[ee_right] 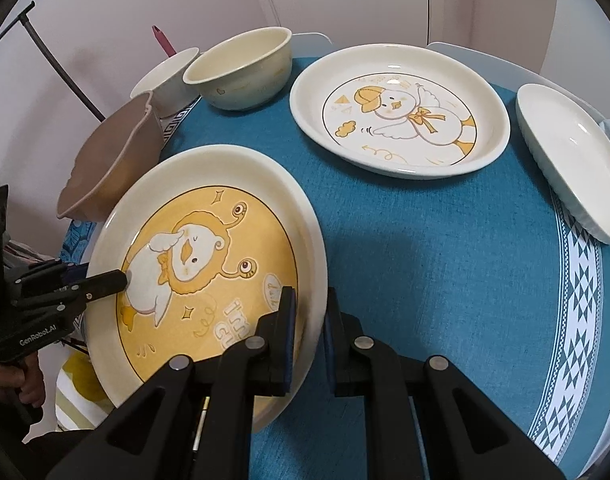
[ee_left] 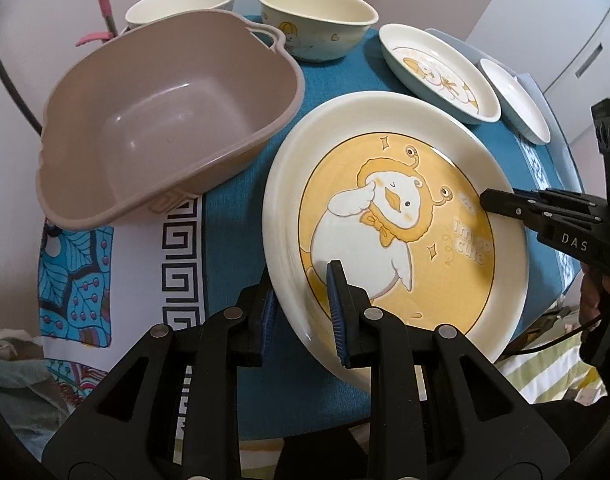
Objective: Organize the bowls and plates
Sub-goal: 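Lift the yellow lion plate with both grippers, lower it beside the beige basin, open, then reach both grippers to the plain white plate rim and close them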
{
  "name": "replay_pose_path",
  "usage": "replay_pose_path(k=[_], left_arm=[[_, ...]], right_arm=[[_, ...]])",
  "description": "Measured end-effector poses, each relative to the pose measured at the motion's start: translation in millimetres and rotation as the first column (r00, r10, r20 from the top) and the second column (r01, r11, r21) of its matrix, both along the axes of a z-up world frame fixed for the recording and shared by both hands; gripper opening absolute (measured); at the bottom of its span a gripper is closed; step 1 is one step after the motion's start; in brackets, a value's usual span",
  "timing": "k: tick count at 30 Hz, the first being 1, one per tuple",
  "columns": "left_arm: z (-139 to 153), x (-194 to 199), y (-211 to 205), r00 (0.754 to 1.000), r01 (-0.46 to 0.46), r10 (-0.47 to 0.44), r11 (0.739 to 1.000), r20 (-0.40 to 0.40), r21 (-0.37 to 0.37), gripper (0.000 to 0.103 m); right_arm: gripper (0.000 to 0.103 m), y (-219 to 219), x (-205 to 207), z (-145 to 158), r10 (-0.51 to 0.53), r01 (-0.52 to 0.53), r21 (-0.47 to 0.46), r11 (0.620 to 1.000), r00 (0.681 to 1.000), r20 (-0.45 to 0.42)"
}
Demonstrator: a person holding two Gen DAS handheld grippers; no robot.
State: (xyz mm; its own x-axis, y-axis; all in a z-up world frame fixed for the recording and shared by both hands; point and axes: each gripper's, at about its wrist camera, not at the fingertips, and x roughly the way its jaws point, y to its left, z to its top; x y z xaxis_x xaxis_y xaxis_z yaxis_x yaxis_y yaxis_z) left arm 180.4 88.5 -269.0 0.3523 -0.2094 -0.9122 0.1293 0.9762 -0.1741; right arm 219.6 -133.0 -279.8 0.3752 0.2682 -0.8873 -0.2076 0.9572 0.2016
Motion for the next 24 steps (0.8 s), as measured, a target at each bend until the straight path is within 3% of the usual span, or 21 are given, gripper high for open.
replay_pose_path(k=[6,7,9,10,11,13,17,20,24], left_arm=[[-3,11,-21,0.999,-0.035,0.036,0.998,-0.004,0.054,0.026],[-3,11,-23,0.999,-0.038,0.038,0.997,-0.002,0.063,0.032],[-1,11,-25,0.999,-0.04,0.04,0.996,0.009,0.08,0.052],[1,10,-27,0.999,-0.046,0.045,0.995,0.019,0.09,0.068],[4,10,-28,0.998,-0.054,0.051,0.994,0.035,0.094,0.074],[9,9,-29,0.997,-0.061,0.056,0.994,0.053,0.088,0.075],[12,7,-37,0.997,-0.058,0.053,0.994,0.05,0.097,0.075],[21,1,-41,0.997,-0.055,0.049,0.992,0.056,0.111,0.075],[55,-2,-43,0.993,-0.053,0.04,0.992,0.114,0.112,0.075]], right_arm=[[0.012,0,1,-1,0.005,-0.005,0.001,1.0,1.0,-0.019],[0.012,1,3,-2,0.008,-0.008,0.003,1.0,1.0,-0.023],[0.012,1,5,-3,0.01,-0.01,0.009,1.0,1.0,-0.029],[0.012,1,6,-4,0.009,-0.008,0.015,1.0,1.0,-0.03],[0.014,0,5,-4,0.007,-0.006,0.02,1.0,0.999,-0.034],[0.02,0,3,-6,0.014,-0.013,0.021,1.0,0.999,-0.035],[0.049,-3,-1,-5,0.02,-0.019,0.037,0.999,0.999,-0.025],[0.049,-7,-2,2,0.024,-0.022,0.041,0.999,0.999,-0.041],[0.049,-14,-9,34,0.029,-0.03,0.046,0.998,0.999,0.023]])
